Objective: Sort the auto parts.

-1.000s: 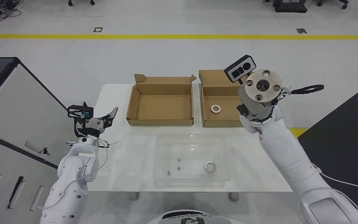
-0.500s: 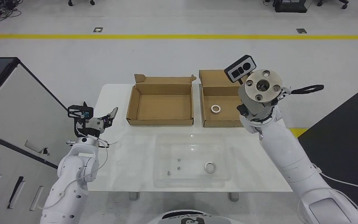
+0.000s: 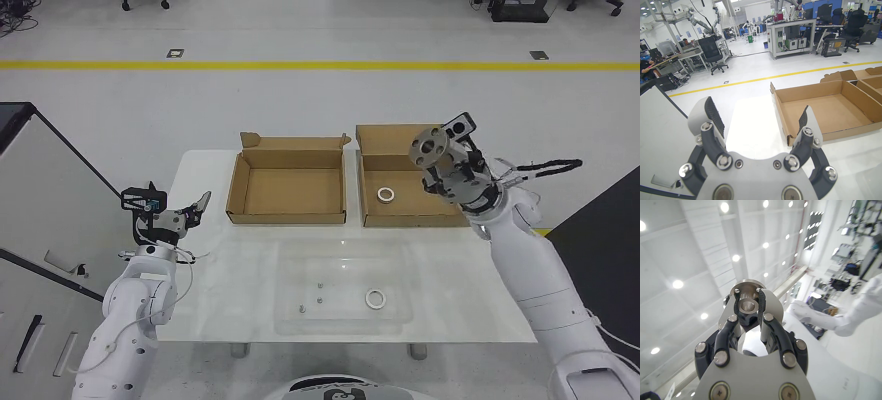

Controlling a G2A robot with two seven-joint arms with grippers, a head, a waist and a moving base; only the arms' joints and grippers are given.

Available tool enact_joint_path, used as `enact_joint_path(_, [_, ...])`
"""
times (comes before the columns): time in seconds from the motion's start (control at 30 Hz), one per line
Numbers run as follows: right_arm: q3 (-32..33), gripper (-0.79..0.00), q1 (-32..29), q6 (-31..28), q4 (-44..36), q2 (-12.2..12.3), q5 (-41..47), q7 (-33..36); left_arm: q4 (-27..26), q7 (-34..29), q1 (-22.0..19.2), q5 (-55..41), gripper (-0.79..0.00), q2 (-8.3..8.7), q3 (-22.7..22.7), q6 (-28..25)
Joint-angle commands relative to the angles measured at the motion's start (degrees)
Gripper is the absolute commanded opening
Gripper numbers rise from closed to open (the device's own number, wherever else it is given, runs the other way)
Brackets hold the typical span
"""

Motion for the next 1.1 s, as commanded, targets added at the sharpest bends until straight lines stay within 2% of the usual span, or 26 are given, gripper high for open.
enact_joint_path(0.0, [3.0,-0.785,-0.53,-0.11,1.55,0.78,-6.73,-0.91,0.0,0.0,0.0,0.0,0.0,0.0,0.0,0.0])
enact_joint_path(0.07, [5.52,-0.785,-1.37,1.2,3.2,1.44,-10.1,-1.33,0.0,0.0,0.0,0.0,0.0,0.0,0.0,0.0])
enact_joint_path(0.23, [11.17,-0.785,-0.81,-0.22,4.81,3.66,-32.03,-4.83,0.0,0.0,0.0,0.0,0.0,0.0,0.0,0.0])
enact_joint_path(0.43, [11.91,-0.785,3.27,-0.08,6.26,5.02,-48.48,-6.1,0.0,0.0,0.0,0.0,0.0,0.0,0.0,0.0])
enact_joint_path(0.6, [8.17,-0.785,9.08,-2.74,7.8,5.44,-63.55,-8.26,0.0,0.0,0.0,0.0,0.0,0.0,0.0,0.0])
enact_joint_path(0.87, [-2.48,-0.785,17.67,-5.43,11.51,4.53,-83.07,-13.07,0.0,0.0,0.0,0.0,0.0,0.0,0.0,0.0])
enact_joint_path(0.93, [-5.1,-0.785,18.91,-5.43,12.38,4.24,-89.31,-16.13,0.0,0.0,0.0,0.0,0.0,0.0,0.0,0.0])
enact_joint_path(1.07, [-9.71,-0.785,20.19,-4.63,15.06,3.35,-95.32,-19.95,0.0,0.0,0.0,0.0,0.0,0.0,0.0,0.0])
